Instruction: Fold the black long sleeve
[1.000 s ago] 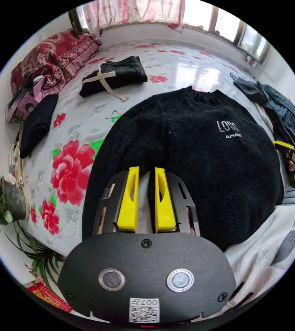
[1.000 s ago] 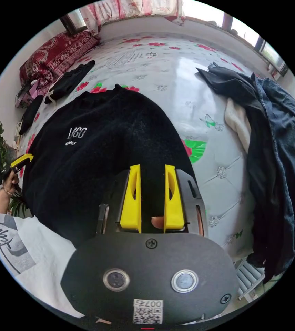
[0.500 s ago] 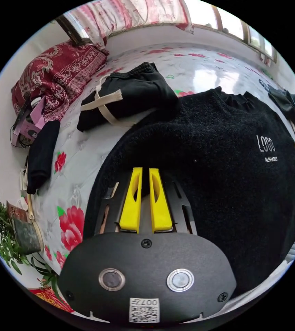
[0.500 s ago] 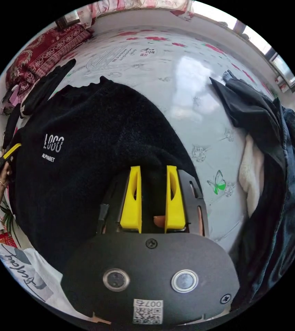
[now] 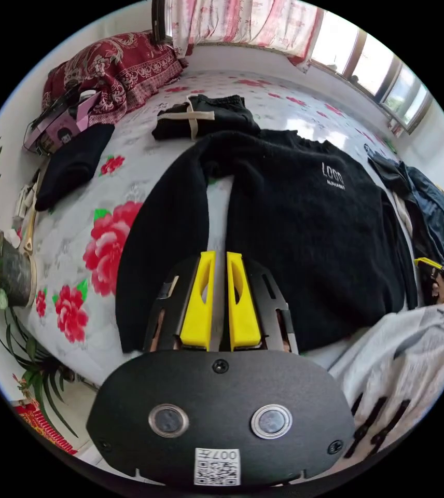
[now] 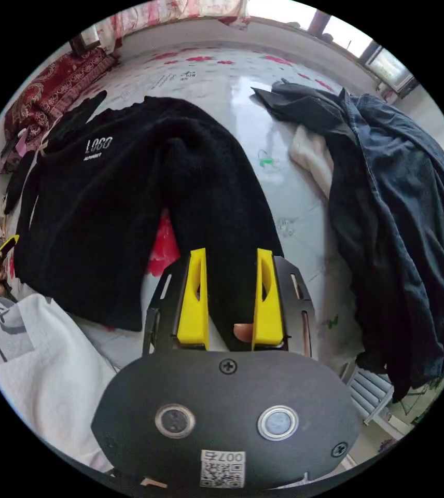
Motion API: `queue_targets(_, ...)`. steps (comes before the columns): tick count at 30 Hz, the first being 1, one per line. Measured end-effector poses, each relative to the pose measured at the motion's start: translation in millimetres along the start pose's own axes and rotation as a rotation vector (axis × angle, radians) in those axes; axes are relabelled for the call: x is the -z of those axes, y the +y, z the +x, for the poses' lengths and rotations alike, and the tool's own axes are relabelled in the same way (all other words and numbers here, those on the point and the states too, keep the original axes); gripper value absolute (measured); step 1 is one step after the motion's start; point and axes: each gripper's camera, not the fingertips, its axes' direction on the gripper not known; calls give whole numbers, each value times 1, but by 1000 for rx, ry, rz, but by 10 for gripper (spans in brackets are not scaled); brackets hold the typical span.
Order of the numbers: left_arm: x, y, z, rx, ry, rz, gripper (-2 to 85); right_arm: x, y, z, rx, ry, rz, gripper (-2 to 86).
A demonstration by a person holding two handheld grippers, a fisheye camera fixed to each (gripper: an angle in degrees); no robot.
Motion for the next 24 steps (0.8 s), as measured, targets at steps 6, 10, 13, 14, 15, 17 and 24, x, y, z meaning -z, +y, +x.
queue_targets(6,10,56,17,-126,-66,-100,66,-44,27,14,-27,-35,-150,67)
queue_targets(10,23,54,6,-93,-41,-80,68,15,10,86,-326,348,45,55)
queue_targets(13,42,57,-2,-105,-65,-33,72,78,22,118,-431,306,269,63)
queue_targets(14,45,60,-4,-124,-70,-29,76,86,26,117,-419,289,306,65)
queue_targets(15,44,62,-4,-143,-71,-39,82,95,34,110,-373,240,361,71)
queue_targets(17,39,63,-2,-168,-65,-59,90,92,45,88,-249,68,391,78)
queue_targets(24,-5,56,4,-145,-13,-145,72,-27,87,-34,105,-511,9,91)
